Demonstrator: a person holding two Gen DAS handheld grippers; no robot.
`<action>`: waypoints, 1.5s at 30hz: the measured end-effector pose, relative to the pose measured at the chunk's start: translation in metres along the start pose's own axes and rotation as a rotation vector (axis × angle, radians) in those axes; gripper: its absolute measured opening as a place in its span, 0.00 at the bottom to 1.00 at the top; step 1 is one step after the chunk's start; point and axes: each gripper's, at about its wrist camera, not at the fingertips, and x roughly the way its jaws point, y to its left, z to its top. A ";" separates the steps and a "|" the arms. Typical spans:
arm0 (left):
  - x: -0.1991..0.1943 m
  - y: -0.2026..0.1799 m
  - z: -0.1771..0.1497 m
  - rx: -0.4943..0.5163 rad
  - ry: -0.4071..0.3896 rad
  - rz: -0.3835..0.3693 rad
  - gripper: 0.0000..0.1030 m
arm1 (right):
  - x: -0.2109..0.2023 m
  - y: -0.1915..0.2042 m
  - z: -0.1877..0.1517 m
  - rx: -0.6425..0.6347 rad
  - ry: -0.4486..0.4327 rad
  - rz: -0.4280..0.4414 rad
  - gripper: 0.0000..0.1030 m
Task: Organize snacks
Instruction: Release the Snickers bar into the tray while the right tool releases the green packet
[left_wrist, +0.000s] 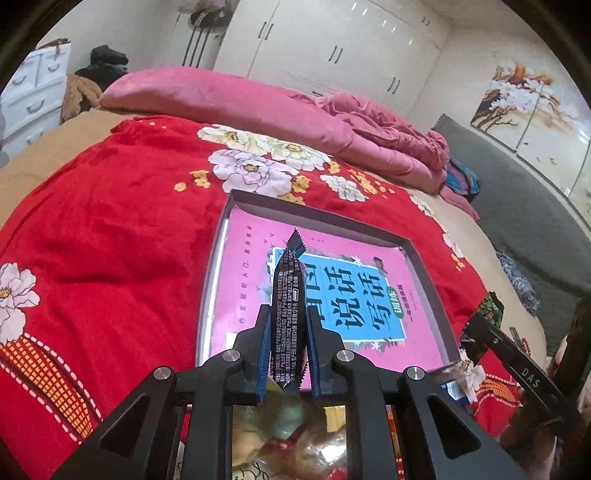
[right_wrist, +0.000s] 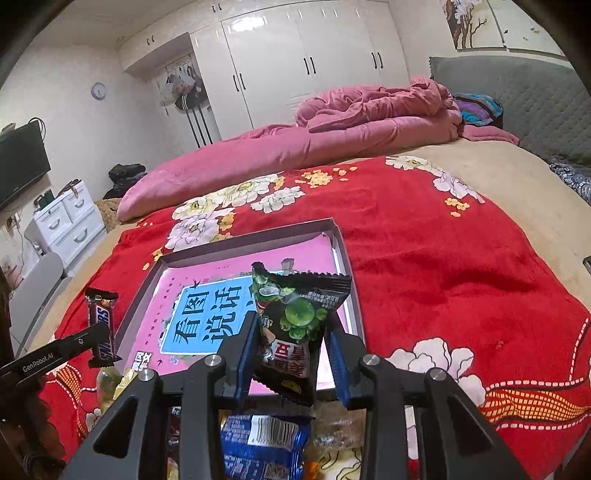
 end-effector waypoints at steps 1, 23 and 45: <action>0.000 0.001 0.001 -0.004 -0.001 0.001 0.17 | 0.001 0.000 0.001 0.000 -0.001 -0.001 0.35; 0.026 0.010 0.009 -0.039 0.040 -0.015 0.17 | 0.027 -0.006 0.011 -0.011 0.025 -0.033 0.35; 0.050 0.004 0.001 -0.015 0.134 0.002 0.17 | 0.060 -0.015 0.001 -0.006 0.168 -0.066 0.35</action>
